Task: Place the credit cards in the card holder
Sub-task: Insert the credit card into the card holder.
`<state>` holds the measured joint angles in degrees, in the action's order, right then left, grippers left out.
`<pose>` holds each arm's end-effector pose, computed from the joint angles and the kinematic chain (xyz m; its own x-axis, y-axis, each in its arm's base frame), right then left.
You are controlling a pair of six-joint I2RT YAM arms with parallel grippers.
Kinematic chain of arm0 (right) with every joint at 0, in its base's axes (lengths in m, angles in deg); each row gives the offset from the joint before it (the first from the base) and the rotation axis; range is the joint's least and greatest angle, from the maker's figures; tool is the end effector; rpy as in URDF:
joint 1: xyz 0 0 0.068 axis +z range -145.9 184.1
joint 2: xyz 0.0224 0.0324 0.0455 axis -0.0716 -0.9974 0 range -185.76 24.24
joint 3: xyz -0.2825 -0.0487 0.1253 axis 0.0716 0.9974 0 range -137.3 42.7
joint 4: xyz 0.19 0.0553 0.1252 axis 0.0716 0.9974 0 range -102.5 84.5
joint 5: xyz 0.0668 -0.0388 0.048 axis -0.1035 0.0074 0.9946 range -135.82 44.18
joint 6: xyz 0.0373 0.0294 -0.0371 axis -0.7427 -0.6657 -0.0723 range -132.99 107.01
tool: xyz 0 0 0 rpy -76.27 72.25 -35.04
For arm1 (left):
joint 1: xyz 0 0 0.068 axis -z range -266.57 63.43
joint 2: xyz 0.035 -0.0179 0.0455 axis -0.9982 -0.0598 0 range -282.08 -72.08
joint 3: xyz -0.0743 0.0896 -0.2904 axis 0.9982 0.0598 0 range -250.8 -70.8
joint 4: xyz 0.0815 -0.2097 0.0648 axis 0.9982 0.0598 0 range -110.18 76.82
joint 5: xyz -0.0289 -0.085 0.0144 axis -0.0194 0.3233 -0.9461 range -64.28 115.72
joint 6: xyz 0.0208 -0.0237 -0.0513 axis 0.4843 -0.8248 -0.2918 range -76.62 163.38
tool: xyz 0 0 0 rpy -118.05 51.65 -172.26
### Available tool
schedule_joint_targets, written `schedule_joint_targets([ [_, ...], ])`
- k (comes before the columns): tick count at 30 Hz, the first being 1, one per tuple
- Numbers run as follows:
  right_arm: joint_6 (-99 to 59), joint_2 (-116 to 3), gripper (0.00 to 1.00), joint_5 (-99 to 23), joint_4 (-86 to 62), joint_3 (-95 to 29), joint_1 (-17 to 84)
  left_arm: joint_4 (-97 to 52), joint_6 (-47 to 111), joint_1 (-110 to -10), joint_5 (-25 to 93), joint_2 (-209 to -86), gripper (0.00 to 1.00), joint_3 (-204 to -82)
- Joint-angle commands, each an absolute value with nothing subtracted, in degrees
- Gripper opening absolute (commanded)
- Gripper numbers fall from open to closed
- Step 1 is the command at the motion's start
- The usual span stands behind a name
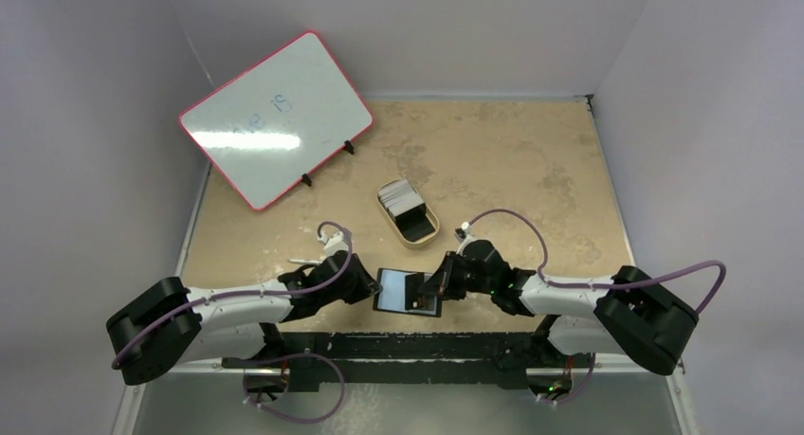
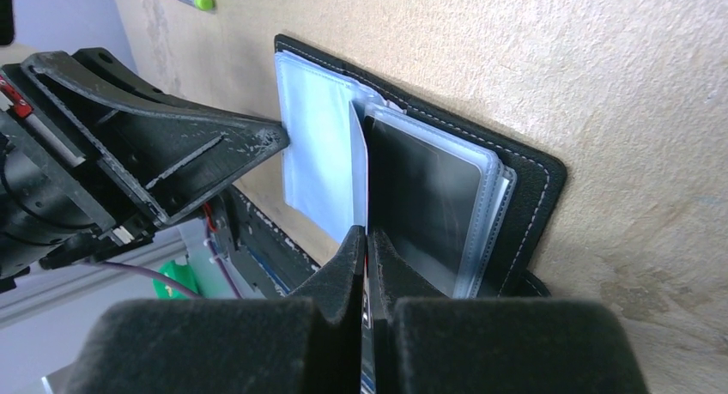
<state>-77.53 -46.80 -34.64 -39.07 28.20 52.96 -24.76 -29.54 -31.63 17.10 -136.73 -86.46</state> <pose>0.1197 0.1501 0.1965 -0.9081 0.3068 -0.2850 -0.0683 0.5630 0.8236 0.0976 -0.1275 0.1834 -0.8328 -0.4585 -0.3102 -0.1645 0.7401 -0.6520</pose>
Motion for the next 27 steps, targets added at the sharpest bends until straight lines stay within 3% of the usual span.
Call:
schedule_joint_targets([
  [1,-79.59,-48.08,0.0,-36.38,-41.31,28.89,53.41,-25.56,-30.84,-30.94,15.02,-137.48,0.0,-88.95],
  [18,-78.17,-55.2,0.0,-37.1,-48.51,26.47,53.39,-25.78,-33.95,-30.06,15.3,-135.91,0.0,-87.03],
  [27,-76.57,-60.56,0.15,-38.27,-47.86,22.25,53.39,-24.32,-33.79,-29.13,15.24,-136.6,0.0,-87.94],
])
